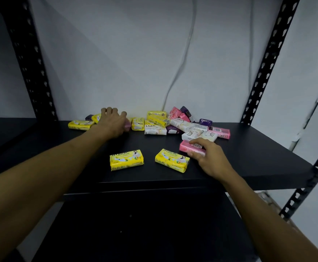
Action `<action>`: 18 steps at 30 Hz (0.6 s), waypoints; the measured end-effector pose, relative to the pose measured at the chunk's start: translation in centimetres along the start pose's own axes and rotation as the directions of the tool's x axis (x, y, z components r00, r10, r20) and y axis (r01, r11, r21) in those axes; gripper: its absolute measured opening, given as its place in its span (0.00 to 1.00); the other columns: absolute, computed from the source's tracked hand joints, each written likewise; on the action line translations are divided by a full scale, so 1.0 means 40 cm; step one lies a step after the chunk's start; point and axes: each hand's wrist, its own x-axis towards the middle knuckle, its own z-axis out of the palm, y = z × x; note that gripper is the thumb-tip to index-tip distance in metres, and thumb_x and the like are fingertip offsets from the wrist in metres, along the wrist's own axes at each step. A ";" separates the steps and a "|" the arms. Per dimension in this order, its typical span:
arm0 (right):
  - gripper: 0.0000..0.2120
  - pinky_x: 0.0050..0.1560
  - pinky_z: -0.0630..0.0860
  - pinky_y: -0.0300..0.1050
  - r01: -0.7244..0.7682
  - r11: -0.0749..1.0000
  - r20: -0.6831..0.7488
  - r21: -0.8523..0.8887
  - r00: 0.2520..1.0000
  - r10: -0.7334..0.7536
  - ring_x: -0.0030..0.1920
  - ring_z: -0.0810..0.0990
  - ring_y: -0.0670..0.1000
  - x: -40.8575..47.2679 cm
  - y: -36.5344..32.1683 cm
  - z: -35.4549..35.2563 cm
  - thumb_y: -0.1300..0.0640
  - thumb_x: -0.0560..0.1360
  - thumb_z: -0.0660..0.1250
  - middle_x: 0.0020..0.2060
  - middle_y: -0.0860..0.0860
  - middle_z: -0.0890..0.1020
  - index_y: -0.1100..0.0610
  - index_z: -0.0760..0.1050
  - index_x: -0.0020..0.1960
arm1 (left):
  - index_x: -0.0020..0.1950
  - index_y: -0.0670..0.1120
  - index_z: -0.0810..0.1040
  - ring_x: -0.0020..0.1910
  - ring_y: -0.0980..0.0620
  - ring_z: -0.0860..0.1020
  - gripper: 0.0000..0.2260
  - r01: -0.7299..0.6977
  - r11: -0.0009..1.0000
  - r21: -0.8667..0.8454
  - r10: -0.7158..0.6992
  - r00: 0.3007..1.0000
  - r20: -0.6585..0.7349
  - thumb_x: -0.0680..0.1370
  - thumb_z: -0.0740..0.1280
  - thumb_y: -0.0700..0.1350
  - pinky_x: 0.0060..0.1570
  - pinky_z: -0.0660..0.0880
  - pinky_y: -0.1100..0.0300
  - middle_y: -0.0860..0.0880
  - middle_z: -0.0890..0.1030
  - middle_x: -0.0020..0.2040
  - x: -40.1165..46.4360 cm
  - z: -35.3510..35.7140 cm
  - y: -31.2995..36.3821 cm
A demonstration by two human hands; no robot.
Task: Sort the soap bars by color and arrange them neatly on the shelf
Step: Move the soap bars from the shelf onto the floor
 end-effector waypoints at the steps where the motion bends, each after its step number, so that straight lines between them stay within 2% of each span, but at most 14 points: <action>1: 0.18 0.64 0.68 0.47 -0.010 1.000 -0.009 0.000 1.000 0.010 0.66 0.73 0.53 0.001 -0.003 0.000 0.54 0.75 0.73 0.65 0.52 0.78 0.50 0.78 0.64 | 0.71 0.44 0.68 0.64 0.36 0.70 0.27 0.018 0.993 -0.115 -0.019 1.000 -0.007 0.80 0.63 0.60 0.66 0.65 0.44 0.37 0.71 0.66 -0.014 -0.018 -0.003; 4: 0.18 0.64 0.69 0.49 -0.048 0.999 -0.038 0.004 0.998 0.048 0.66 0.73 0.55 -0.001 -0.010 -0.002 0.53 0.74 0.74 0.64 0.53 0.78 0.51 0.78 0.63 | 0.69 0.45 0.71 0.57 0.40 0.74 0.27 -0.012 0.871 -0.491 -0.001 1.000 -0.028 0.78 0.66 0.61 0.56 0.72 0.49 0.40 0.72 0.61 -0.084 -0.086 -0.003; 6: 0.18 0.62 0.70 0.49 -0.074 0.997 -0.043 0.019 0.996 0.074 0.64 0.74 0.55 -0.010 -0.020 -0.007 0.53 0.73 0.75 0.64 0.53 0.78 0.52 0.79 0.62 | 0.68 0.47 0.73 0.56 0.44 0.74 0.28 -0.077 0.803 -0.591 0.047 0.997 -0.066 0.75 0.69 0.63 0.49 0.69 0.55 0.43 0.75 0.57 -0.150 -0.128 0.004; 8: 0.19 0.58 0.72 0.47 -0.121 0.989 -0.031 0.089 0.992 0.124 0.61 0.76 0.54 -0.023 -0.034 -0.020 0.52 0.71 0.77 0.61 0.53 0.80 0.52 0.79 0.61 | 0.68 0.48 0.74 0.52 0.48 0.74 0.30 -0.122 0.776 -0.619 0.081 0.992 -0.093 0.73 0.70 0.64 0.47 0.67 0.57 0.46 0.75 0.54 -0.223 -0.160 0.017; 10: 0.18 0.51 0.73 0.43 -0.150 0.956 -0.012 0.253 0.987 0.159 0.57 0.77 0.52 -0.044 -0.056 -0.036 0.53 0.70 0.78 0.58 0.53 0.81 0.51 0.80 0.58 | 0.69 0.48 0.73 0.52 0.50 0.71 0.31 -0.144 0.770 -0.622 0.096 0.989 -0.110 0.73 0.72 0.63 0.49 0.67 0.57 0.47 0.74 0.54 -0.279 -0.182 0.032; 13: 0.12 0.44 0.74 0.38 -0.093 0.896 -0.065 0.434 0.989 0.134 0.51 0.79 0.47 -0.075 -0.114 -0.046 0.56 0.71 0.77 0.52 0.51 0.81 0.52 0.78 0.52 | 0.67 0.48 0.75 0.55 0.49 0.72 0.30 -0.163 0.762 -0.627 0.121 0.987 -0.110 0.72 0.73 0.63 0.51 0.68 0.56 0.46 0.75 0.57 -0.323 -0.197 0.047; 15: 0.12 0.39 0.74 0.32 -0.026 0.895 -0.074 0.444 0.995 0.065 0.46 0.79 0.42 -0.090 -0.160 -0.034 0.58 0.72 0.76 0.51 0.50 0.79 0.54 0.77 0.52 | 0.65 0.46 0.76 0.57 0.48 0.75 0.29 -0.163 0.765 -0.623 0.148 0.986 -0.076 0.71 0.74 0.62 0.53 0.72 0.55 0.47 0.78 0.58 -0.338 -0.195 0.053; 16: 0.13 0.38 0.75 0.31 -0.001 0.906 -0.045 0.423 0.999 0.023 0.46 0.79 0.42 -0.094 -0.180 -0.021 0.58 0.72 0.76 0.52 0.50 0.78 0.54 0.77 0.53 | 0.65 0.46 0.77 0.57 0.48 0.76 0.29 -0.155 0.772 -0.616 0.163 0.986 -0.043 0.71 0.74 0.62 0.54 0.73 0.55 0.47 0.79 0.59 -0.345 -0.188 0.057; 18: 0.15 0.48 0.75 0.37 0.049 0.967 0.033 0.249 0.998 -0.059 0.53 0.77 0.47 -0.096 -0.199 0.009 0.55 0.73 0.75 0.57 0.49 0.76 0.51 0.76 0.57 | 0.66 0.46 0.75 0.60 0.46 0.75 0.28 -0.115 0.784 -0.610 0.177 0.983 0.043 0.73 0.74 0.61 0.55 0.73 0.55 0.46 0.79 0.62 -0.360 -0.170 0.062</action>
